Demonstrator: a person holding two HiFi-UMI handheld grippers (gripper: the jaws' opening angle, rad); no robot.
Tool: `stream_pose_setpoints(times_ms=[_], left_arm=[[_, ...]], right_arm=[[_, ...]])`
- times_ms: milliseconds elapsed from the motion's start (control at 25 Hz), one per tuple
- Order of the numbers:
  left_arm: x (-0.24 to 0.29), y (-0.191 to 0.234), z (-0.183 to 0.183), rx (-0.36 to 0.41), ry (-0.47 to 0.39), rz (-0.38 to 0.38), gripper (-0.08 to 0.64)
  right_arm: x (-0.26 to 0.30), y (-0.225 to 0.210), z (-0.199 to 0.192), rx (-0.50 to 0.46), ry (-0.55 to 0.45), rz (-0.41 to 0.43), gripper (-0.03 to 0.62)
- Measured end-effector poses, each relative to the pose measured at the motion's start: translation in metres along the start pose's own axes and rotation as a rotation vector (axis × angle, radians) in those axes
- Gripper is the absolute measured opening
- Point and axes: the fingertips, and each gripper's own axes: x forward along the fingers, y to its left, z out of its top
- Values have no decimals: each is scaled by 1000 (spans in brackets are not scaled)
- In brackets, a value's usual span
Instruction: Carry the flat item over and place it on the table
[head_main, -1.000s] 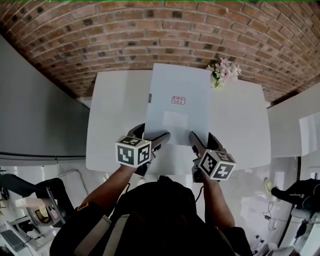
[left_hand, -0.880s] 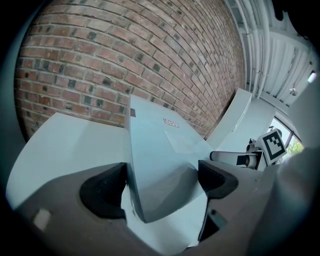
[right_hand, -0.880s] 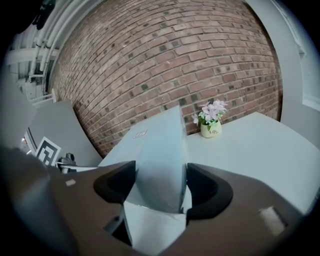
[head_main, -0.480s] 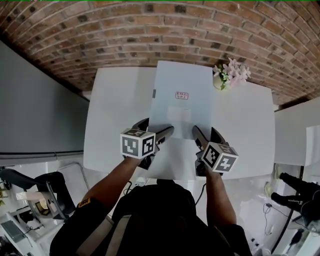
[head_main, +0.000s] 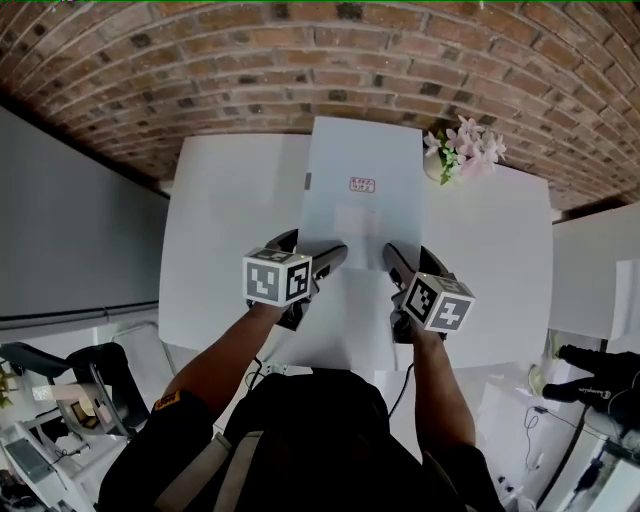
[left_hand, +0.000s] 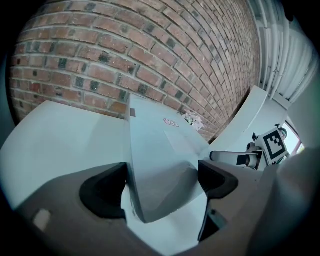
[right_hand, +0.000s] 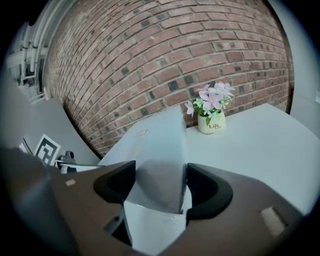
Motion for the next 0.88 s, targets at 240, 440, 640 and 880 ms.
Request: stream_pose_setpoints(times_ms=[240, 440, 640, 880], left_arm=[[21, 12, -1, -17, 18, 10, 469], [34, 18, 0, -16, 23, 14, 469], [43, 24, -1, 1, 32, 20, 469], [52, 29, -3, -6, 36, 22, 469]], right_arm=[[22, -12, 0, -12, 26, 3, 325], [35, -21, 0, -11, 40, 8, 325], [45, -26, -3, -5, 50, 8, 325], [54, -31, -5, -4, 56, -1, 325]])
